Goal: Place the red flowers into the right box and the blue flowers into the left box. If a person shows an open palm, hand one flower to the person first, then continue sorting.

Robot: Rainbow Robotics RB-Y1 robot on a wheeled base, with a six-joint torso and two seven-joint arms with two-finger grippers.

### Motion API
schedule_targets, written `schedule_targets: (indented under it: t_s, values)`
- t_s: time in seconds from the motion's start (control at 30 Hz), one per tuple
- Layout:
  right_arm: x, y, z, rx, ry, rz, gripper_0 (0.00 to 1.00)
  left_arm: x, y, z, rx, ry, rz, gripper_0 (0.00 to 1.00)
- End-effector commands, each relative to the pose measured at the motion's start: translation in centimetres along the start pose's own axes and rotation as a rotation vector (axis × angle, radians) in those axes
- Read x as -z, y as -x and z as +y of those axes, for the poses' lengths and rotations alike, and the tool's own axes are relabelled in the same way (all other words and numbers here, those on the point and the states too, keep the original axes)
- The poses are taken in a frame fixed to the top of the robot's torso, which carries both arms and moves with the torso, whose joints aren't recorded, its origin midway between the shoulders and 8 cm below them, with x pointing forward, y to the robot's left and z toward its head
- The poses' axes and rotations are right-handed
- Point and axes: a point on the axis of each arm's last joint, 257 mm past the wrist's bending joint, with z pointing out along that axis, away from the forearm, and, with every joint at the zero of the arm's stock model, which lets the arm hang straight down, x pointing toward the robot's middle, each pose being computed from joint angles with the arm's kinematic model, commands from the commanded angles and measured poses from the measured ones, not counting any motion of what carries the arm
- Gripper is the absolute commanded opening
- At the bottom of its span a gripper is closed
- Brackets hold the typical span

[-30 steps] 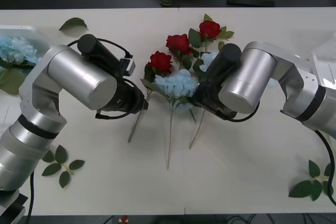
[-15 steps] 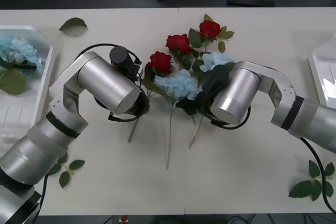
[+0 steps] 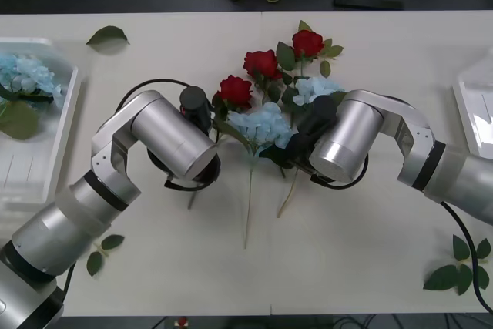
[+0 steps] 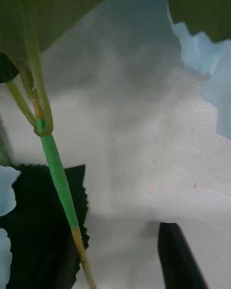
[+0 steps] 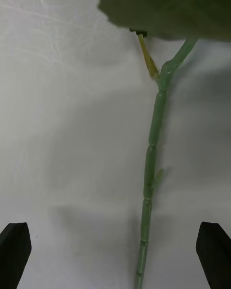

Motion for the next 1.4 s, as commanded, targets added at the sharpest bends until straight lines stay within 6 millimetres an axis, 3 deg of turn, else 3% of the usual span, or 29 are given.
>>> schedule_targets:
  t_s: [0.03,0.6,0.77,1.03,1.07,1.13,1.3,1.4]
  values:
    - [0.5,0.7,0.4,0.069,0.010,-0.011,0.00,0.7,1.7,0.1,-0.023,0.019,-0.031,1.00]
    - [0.8,2.2,-0.6,0.109,-0.006,-0.041,0.00,-0.1,0.4,0.2,-0.053,0.043,0.000,1.00]
    - [3.0,4.4,-1.2,0.140,0.005,-0.065,0.00,-0.2,0.1,0.2,-0.058,0.048,0.009,1.00]
    - [9.9,6.8,-3.3,0.287,-0.007,-0.017,0.00,-0.5,-0.2,0.1,-0.063,0.050,0.013,1.00]
    - [10.7,7.0,-3.5,0.300,-0.008,-0.013,0.00,-0.7,-0.3,-0.1,-0.066,0.049,0.014,0.98]
    - [12.6,7.4,-3.8,0.331,0.000,-0.004,0.00,-1.0,-0.4,-0.2,-0.071,0.048,0.012,0.84]
    - [15.5,7.9,-4.2,0.365,0.022,0.018,0.00,-1.0,-0.4,-0.2,-0.071,0.048,0.012,0.75]
    - [16.5,8.3,-4.5,0.379,0.029,0.028,0.00,-1.0,-0.4,-0.2,-0.071,0.048,0.012,0.53]
